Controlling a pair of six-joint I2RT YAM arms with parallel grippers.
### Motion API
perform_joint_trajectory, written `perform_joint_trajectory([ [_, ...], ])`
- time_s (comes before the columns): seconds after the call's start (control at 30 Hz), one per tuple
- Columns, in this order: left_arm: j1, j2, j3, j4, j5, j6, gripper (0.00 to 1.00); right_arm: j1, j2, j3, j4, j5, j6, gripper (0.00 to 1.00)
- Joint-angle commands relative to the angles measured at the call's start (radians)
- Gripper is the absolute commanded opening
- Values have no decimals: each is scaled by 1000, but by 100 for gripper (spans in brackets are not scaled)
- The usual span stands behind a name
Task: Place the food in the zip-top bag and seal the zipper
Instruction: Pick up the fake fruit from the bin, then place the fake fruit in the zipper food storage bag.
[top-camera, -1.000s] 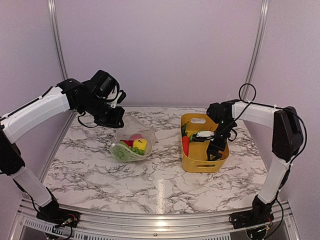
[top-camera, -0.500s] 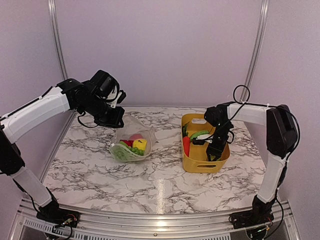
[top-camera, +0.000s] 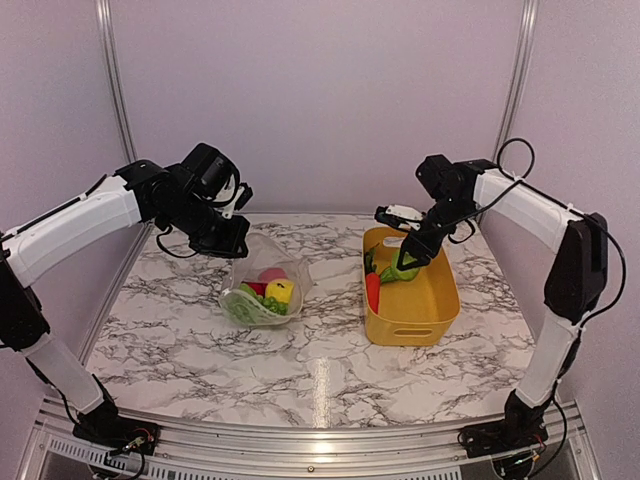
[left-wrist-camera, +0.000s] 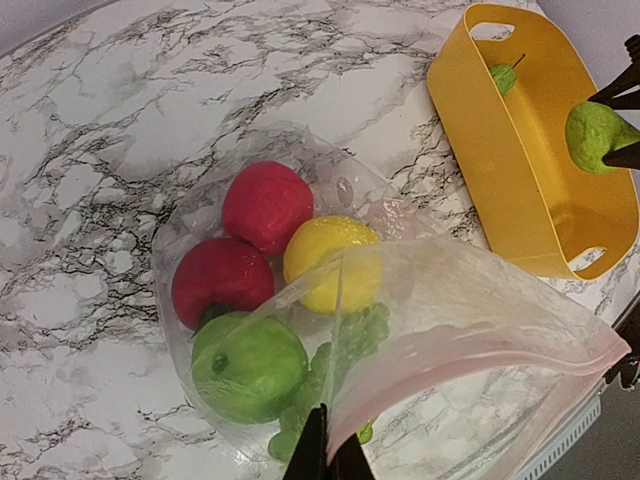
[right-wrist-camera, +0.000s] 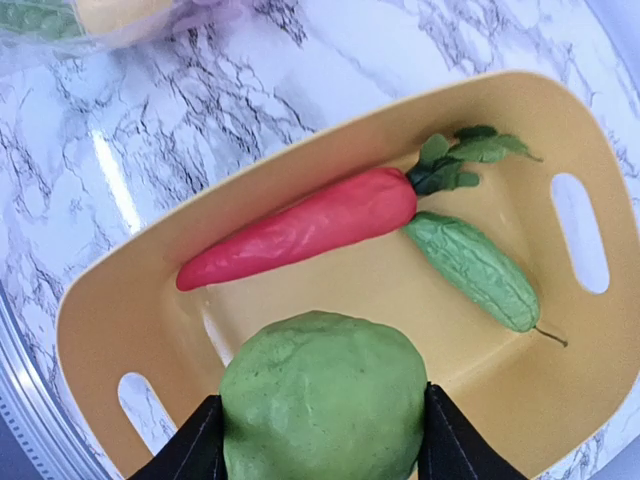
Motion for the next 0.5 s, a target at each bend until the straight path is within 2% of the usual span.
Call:
perform_joint_trajectory([
  [0.0,1,-16,-7,20,-12,1,0,2,-65,98,34,-176,1,46],
  [0.1,1,-15,-9,27,-12,-5,0,25,-95,140,79,-248,9,46],
  [0.27,1,-7,-6,34,-1,-15,0,128,-169,102,310,-229,77,46],
  [0.47,1,-7,-3,47,16,-30,0,286,-176,143,386,-279,46,49],
])
